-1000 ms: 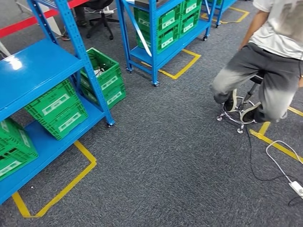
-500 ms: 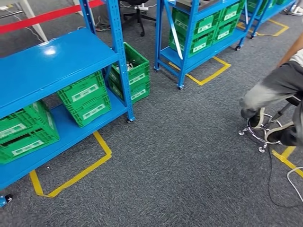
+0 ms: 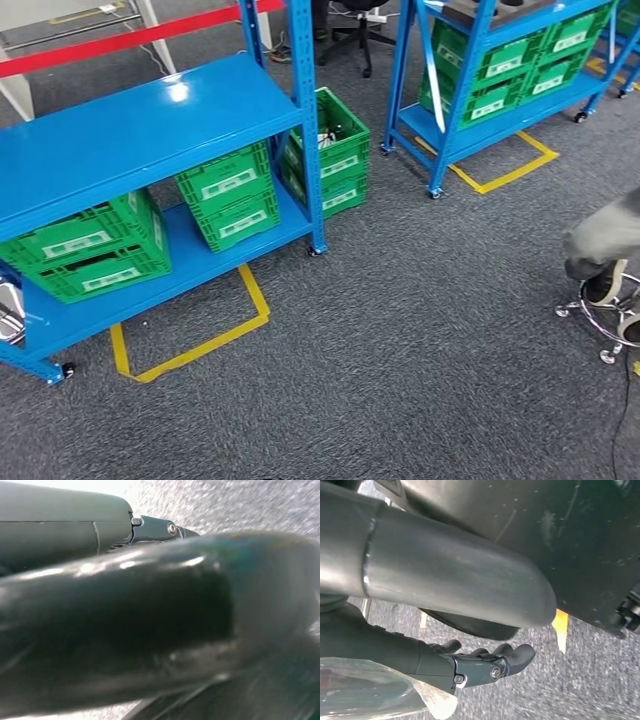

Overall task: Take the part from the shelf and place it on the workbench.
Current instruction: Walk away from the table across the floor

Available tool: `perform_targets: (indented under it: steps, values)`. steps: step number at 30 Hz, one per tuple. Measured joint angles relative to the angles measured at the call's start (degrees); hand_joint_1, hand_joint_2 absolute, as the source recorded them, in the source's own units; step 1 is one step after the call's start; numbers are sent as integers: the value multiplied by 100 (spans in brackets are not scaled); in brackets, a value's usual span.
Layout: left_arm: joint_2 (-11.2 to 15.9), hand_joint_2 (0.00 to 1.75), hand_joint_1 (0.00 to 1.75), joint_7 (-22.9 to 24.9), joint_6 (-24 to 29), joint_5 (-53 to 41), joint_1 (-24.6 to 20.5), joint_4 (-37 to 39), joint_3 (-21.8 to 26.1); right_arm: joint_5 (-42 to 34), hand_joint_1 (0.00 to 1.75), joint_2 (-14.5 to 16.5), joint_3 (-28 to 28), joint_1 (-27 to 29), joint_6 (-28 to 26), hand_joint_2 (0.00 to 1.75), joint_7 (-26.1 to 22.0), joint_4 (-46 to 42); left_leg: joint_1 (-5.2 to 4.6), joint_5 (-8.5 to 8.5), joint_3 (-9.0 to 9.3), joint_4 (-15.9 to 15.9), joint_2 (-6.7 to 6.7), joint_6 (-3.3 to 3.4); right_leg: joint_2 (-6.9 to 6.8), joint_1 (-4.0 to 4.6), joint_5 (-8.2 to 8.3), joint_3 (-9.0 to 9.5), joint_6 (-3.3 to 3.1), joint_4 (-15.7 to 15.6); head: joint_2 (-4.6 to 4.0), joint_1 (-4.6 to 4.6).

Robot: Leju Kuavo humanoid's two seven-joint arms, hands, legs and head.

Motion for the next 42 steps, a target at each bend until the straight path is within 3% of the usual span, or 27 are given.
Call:
perform_targets:
  steps: [2, 4, 5, 7, 9, 11, 13, 14, 15, 16, 18, 20, 22, 23, 25, 27, 29, 30, 31, 32, 34, 35, 37, 38, 40, 42]
  values:
    - [0, 0, 0, 5, 26, -74, 10, 0, -4, -32, 0, 0, 1, -8, -3, 0, -5, 0, -45, 371, 399, -774, 223, 74, -127, 26, -34, 37, 17, 0, 0, 1]
    - [-2, 0, 0, -10, 53, -122, -17, 0, -9, -64, 0, 0, 1, -8, -7, 0, -2, 0, -110, 486, 627, -1265, 457, 142, -246, 56, -71, 60, 66, 2, 0, 3]
    - [-4, 0, 0, -19, 60, -141, -25, 0, -12, -75, 0, 0, 0, -8, -13, 0, 1, 0, -133, 458, 640, -1322, 485, 160, -308, 68, -84, 70, 94, -3, 0, 4]
    - [-7, 0, 0, -38, 64, -172, -8, 0, -21, -89, 0, 0, -1, -16, -27, 0, -3, -2, -121, 476, 634, -1372, 364, 202, -384, 67, -114, 104, 152, -14, 0, 7]
    - [-5, 0, 0, -50, 70, -198, 12, 0, -35, -106, 0, 0, -2, -23, -32, 0, -37, -4, -86, 510, 652, -1422, 238, 261, -138, 50, -282, 31, 209, 184, 0, 28]
    - [-18, 0, 0, -55, 81, -232, 2, 0, -54, -138, 0, -1, -2, -8, -32, 0, -88, -5, -68, 533, 647, -1438, 104, 303, 206, 34, -637, -282, 240, 849, 0, 60]
    - [-45, 0, 0, 28, 96, -312, -9, 0, -88, -218, 0, -3, -14, 17, -34, 0, -127, -4, -68, 537, 639, -1434, -49, 316, 301, 32, -865, -660, 252, 1557, 0, 71]
    - [-62, 0, 0, 116, 109, -363, -16, 0, -113, -268, 0, -4, -26, 26, -34, 0, -138, -4, -67, 537, 643, -1432, -129, 316, 311, 32, -810, -748, 251, 1659, 0, 74]
    - [-83, 0, 0, 214, 122, -410, -29, 0, -139, -310, 0, -4, -39, 29, -33, 0, -140, -4, -66, 536, 652, -1429, -209, 315, 322, 28, -636, -721, 247, 1516, 0, 73]
    - [-110, 0, 0, 293, 135, -438, -52, 0, -161, -333, 0, -4, -48, 30, -31, 0, -129, -4, -64, 534, 663, -1426, -290, 310, 368, 20, -382, -595, 239, 1166, 0, 74]
    - [-170, 0, 0, 382, 146, -456, -114, 0, -185, -348, 0, -4, -52, 27, -28, 0, -76, -1, -67, 524, 665, -1401, -440, 282, 617, -9, -17, -279, 212, 394, 0, 74]
    - [-215, 0, 0, 431, 145, -457, -158, 0, -191, -352, 0, -3, -53, 23, -36, 0, -17, 3, -58, 532, 625, -1379, -559, 219, 784, -14, 50, -115, 170, 59, 0, 70]
    - [-236, 0, 0, 452, 143, -459, -159, 1, -192, -356, 0, 1, -56, 21, -46, 0, 9, 4, -39, 551, 583, -1375, -648, 147, 702, -5, 63, -86, 115, 30, 0, 67]
    - [-241, 0, 0, 456, 142, -462, -152, 2, -193, -357, 0, 5, -57, 21, -50, 0, 12, 4, -41, 525, 562, -1338, -592, 114, 640, -11, 75, -78, 83, 16, 0, 62]
    - [-249, 0, 0, 451, 144, -483, -158, 2, -204, -358, 0, 15, -60, 22, -51, 0, 13, 4, -49, 305, 409, -996, -322, 47, 486, -27, 84, -56, 28, -14, 0, 34]
    - [-252, 0, 0, 435, 161, -510, -175, 2, -227, -367, 0, 18, -64, 37, -51, 0, 20, 4, -33, -62, 68, -249, -83, -11, 302, -14, 65, -45, -5, -13, 0, 13]
    - [-254, 0, 0, 423, 179, -525, -171, 2, -243, -377, 0, 17, -71, 53, -51, 0, 33, 4, -10, -210, -164, 267, -29, -37, 125, -4, 46, -35, -17, -11, 0, 14]
    - [-254, 0, 0, 422, 184, -526, -162, 2, -245, -380, 0, 17, -73, 54, -51, 0, 37, 4, -4, -127, -137, 228, -17, -37, 53, -1, 37, -26, -16, -10, 0, 13]
    - [-252, 0, 0, 422, 185, -526, -154, 2, -248, -379, 0, 17, -75, 51, -51, 0, 40, 4, -4, 56, 6, -49, 11, -24, -15, 1, 25, -9, -11, -10, 0, 13]
    - [-252, 0, 0, 421, 185, -525, -151, 2, -249, -374, 0, 18, -77, 47, -48, 0, 40, 4, -13, 266, 217, -461, 95, 3, -79, 5, 11, 12, 0, -11, 0, 12]
    - [-252, 0, 0, 399, 188, -513, -168, 2, -251, -340, 0, 19, -78, 35, -27, 0, 42, 4, -69, 498, 572, -1165, 331, 77, -191, 32, -27, 43, 43, -8, 0, 16]
    - [-251, 0, 0, 364, 194, -491, -177, 2, -251, -309, 0, 19, -78, 28, -14, 0, 44, 4, -96, 515, 641, -1318, 406, 111, -242, 45, -42, 55, 69, -9, 0, 20]
    - [-247, 0, 0, 266, 216, -418, -174, 2, -244, -255, 0, 17, -77, 5, -10, 0, 31, 3, -113, 502, 633, -1362, 347, 172, -343, 55, -57, 85, 126, -27, 0, 25]
    - [-244, 0, 0, 219, 229, -378, -162, 2, -237, -242, 0, 17, -76, -9, -19, 0, 15, 2, -103, 516, 636, -1388, 291, 203, -309, 51, -82, 95, 159, -20, 0, 30]
    - [-242, 0, 0, 162, 246, -332, -157, 2, -226, -235, 0, 17, -74, -24, -34, 0, -25, -2, -65, 554, 650, -1440, 178, 272, -41, 31, -272, -12, 219, 232, 0, 57]
    - [-244, 0, 0, 132, 250, -317, -169, 2, -223, -234, 0, 16, -72, -17, -36, 0, -41, -2, -50, 572, 641, -1449, 61, 314, 244, 10, -623, -348, 251, 920, 0, 85]
